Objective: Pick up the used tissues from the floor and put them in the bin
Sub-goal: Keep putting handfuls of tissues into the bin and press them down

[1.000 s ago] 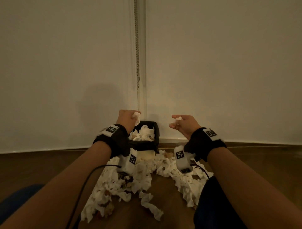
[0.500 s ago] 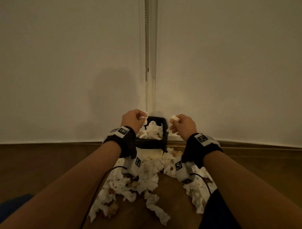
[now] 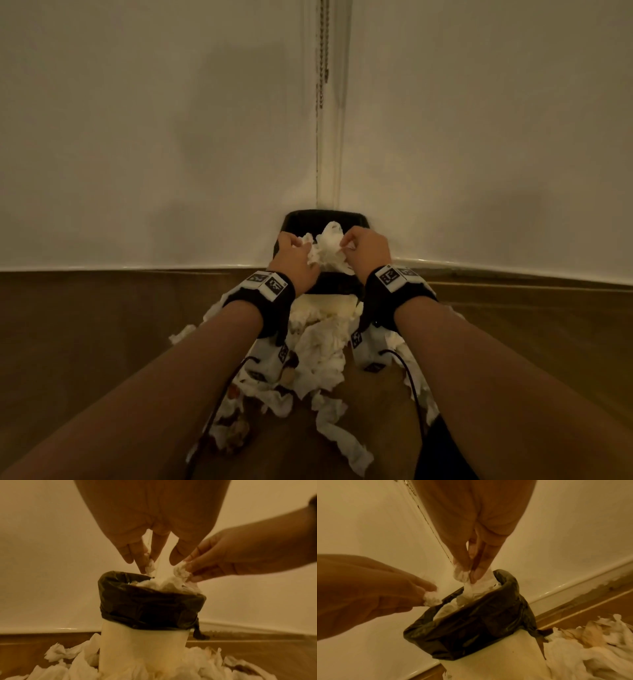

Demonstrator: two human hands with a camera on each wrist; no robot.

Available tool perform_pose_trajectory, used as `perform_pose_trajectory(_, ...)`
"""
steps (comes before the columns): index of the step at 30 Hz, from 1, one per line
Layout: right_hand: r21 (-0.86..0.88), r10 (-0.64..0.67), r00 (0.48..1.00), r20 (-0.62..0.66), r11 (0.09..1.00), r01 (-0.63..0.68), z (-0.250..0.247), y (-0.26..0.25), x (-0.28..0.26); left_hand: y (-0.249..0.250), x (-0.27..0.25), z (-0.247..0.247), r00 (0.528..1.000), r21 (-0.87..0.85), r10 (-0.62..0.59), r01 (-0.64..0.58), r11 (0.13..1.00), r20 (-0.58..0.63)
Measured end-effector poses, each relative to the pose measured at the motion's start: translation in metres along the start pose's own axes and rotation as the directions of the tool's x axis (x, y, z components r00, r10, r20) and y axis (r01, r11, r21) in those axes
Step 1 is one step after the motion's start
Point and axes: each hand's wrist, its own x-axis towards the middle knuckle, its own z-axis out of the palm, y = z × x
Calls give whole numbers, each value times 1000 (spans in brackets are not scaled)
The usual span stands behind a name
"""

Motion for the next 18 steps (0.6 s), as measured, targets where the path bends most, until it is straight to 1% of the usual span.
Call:
perform_pose_trajectory(3,-74,41,995,89,997,-35,12,2,11,-2,8,16,998,127,33,-39,991,50)
perform_pose_trajectory(4,-68,68,989,134,996,-60,17,2,14,-2,11,21,997,173,47,-56,983,55)
perform_pose_trajectory(6,-122,111,967,230,989,-84,25,0,11,-3,16,30,996,255,72,-84,963,58)
perform_pose_trajectory(8,-261,89,945,316,965,-4,34,6,5,-5,20,37,994,330,94,-106,938,53)
perform_pose_trajectory(9,-310,112,929,353,951,3,37,10,4,-6,22,40,993,357,100,-114,927,57)
perform_pose_trajectory(11,-383,77,910,408,919,93,41,15,2,-7,24,44,992,380,89,-118,918,92)
perform_pose_trajectory(14,-430,69,885,461,890,155,46,18,4,-7,23,46,991,354,32,-76,932,129)
perform_pose_trajectory(16,-436,69,879,472,885,164,45,18,5,-6,21,45,995,345,19,-54,937,102)
perform_pose_trajectory(18,-480,64,887,458,858,186,40,16,4,-4,18,44,999,322,47,-53,945,28)
